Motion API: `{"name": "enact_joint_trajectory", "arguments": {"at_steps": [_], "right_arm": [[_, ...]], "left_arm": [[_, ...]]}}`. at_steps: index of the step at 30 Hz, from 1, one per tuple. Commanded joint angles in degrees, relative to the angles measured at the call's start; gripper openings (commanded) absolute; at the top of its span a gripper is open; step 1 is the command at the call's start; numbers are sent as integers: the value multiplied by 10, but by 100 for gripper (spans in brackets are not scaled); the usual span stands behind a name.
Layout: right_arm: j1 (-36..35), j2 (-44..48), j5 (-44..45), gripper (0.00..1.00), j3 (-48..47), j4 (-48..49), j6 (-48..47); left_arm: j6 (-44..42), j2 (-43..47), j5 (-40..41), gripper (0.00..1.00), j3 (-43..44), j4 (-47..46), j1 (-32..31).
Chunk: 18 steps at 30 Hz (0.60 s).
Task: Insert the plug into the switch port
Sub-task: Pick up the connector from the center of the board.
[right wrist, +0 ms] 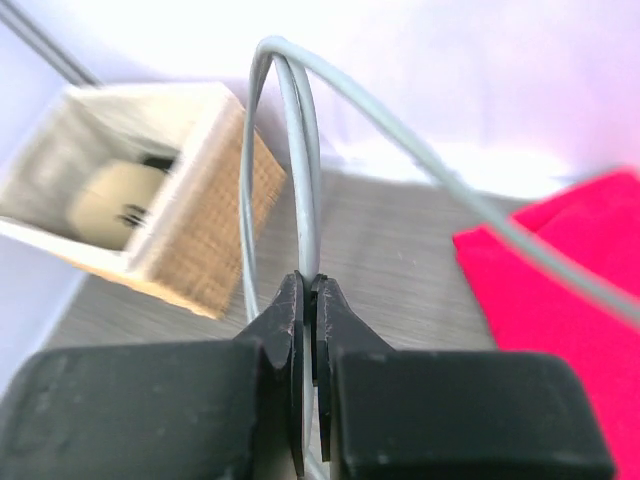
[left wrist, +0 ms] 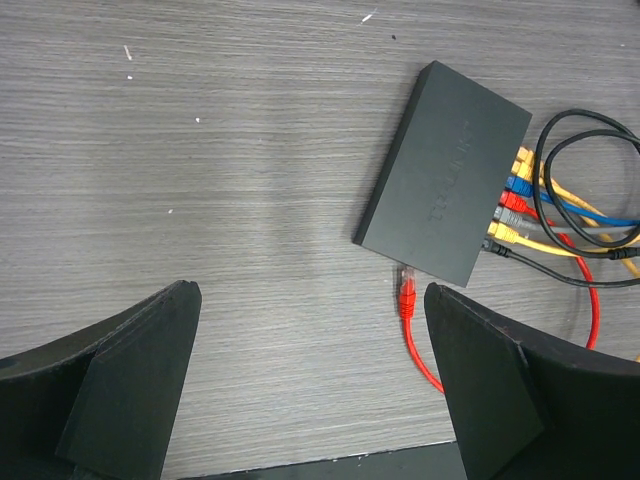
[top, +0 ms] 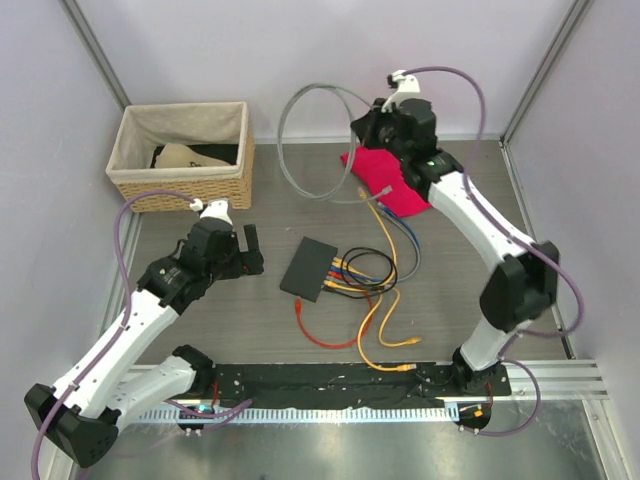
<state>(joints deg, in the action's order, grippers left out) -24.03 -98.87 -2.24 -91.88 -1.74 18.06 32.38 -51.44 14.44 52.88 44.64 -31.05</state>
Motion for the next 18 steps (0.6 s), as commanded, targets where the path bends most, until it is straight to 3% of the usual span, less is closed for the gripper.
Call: {"name": "enact_joint_trajectory", "arguments": {"at_steps": [1, 5, 12, 15, 18], "right_arm": [[8, 124, -27, 1, 52, 53, -2], [15, 204, -57, 1, 83, 57, 13], [48, 261, -17, 1, 97, 68, 28], [56, 265, -47, 1, 90, 80, 42], [56, 236, -119, 1, 64, 26, 83]], "left_arm": [[-1, 10, -15, 100, -5, -15, 6], [0, 8, -23, 100, -7, -18, 7], [3, 6, -28, 100, -9, -22, 9], [4, 6, -28, 100, -11, -23, 9], [7, 1, -36, 100, -13, -26, 10]]}}
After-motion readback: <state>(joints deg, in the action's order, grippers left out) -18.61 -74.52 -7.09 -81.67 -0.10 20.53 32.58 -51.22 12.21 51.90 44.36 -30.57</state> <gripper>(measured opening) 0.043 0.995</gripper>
